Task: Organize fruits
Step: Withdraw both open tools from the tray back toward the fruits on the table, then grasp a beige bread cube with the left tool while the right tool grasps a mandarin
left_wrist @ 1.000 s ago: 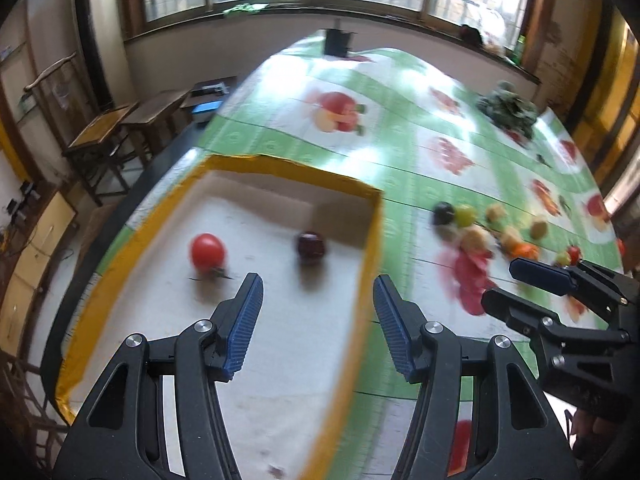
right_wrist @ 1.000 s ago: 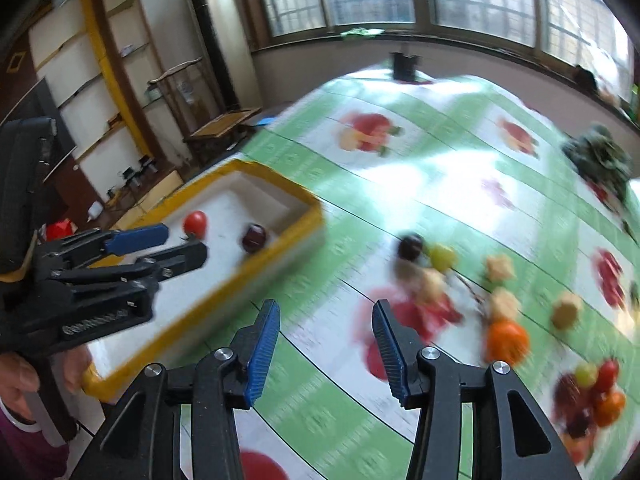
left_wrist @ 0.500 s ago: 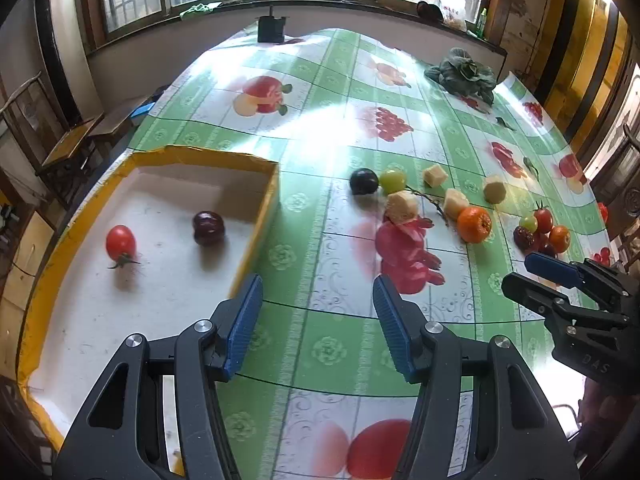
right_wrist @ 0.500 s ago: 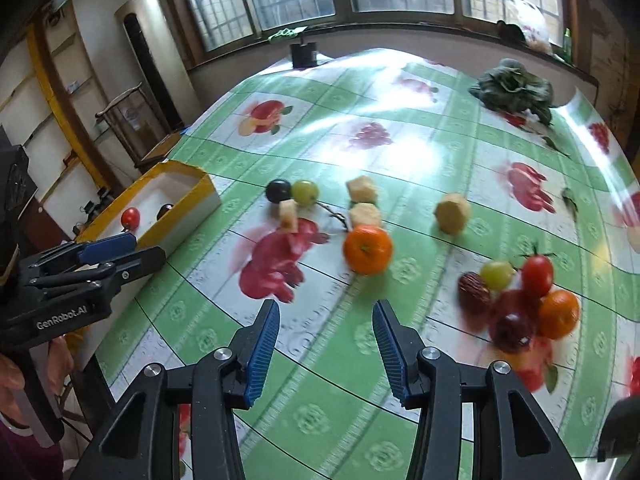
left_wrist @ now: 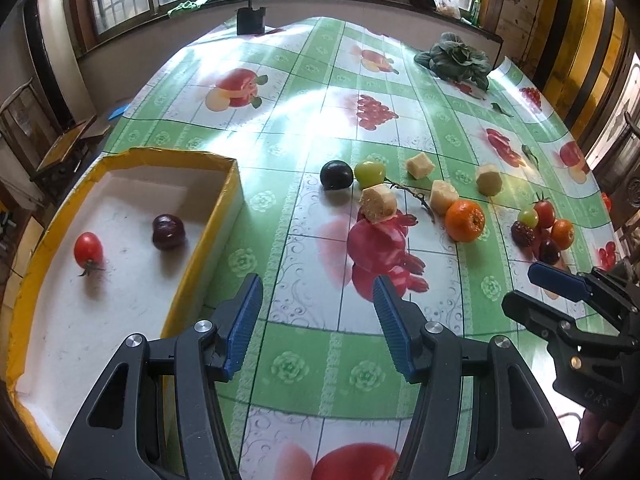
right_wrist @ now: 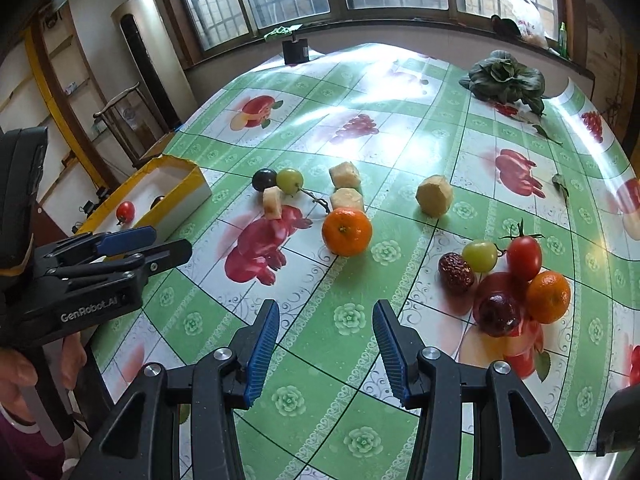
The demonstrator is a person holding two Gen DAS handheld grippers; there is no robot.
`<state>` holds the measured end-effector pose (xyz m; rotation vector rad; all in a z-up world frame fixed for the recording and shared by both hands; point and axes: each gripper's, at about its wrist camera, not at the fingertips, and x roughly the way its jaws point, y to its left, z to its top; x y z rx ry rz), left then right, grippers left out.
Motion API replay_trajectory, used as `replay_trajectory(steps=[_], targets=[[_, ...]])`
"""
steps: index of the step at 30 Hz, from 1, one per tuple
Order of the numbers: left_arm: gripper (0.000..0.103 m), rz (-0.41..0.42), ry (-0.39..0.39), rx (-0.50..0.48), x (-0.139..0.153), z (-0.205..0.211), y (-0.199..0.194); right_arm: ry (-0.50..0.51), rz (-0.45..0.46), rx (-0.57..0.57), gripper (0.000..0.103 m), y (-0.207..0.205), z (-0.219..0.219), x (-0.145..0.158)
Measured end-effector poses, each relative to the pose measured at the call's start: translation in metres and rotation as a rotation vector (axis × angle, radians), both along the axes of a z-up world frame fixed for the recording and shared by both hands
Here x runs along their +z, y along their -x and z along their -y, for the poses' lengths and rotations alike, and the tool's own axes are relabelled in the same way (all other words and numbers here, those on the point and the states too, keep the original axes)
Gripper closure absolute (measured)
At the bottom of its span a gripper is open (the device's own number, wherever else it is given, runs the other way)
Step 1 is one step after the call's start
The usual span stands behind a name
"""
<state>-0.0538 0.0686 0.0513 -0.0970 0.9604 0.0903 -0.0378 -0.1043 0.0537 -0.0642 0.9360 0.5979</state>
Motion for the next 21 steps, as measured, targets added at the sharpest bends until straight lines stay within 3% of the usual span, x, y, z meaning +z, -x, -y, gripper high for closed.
replay_trajectory(steps=[21], targets=[[0.046,-0.028,0.104,-0.010,-0.019,0.011,-0.068,0.048,0.011,0.053,0.056,-0.039,-0.021,-0.010]])
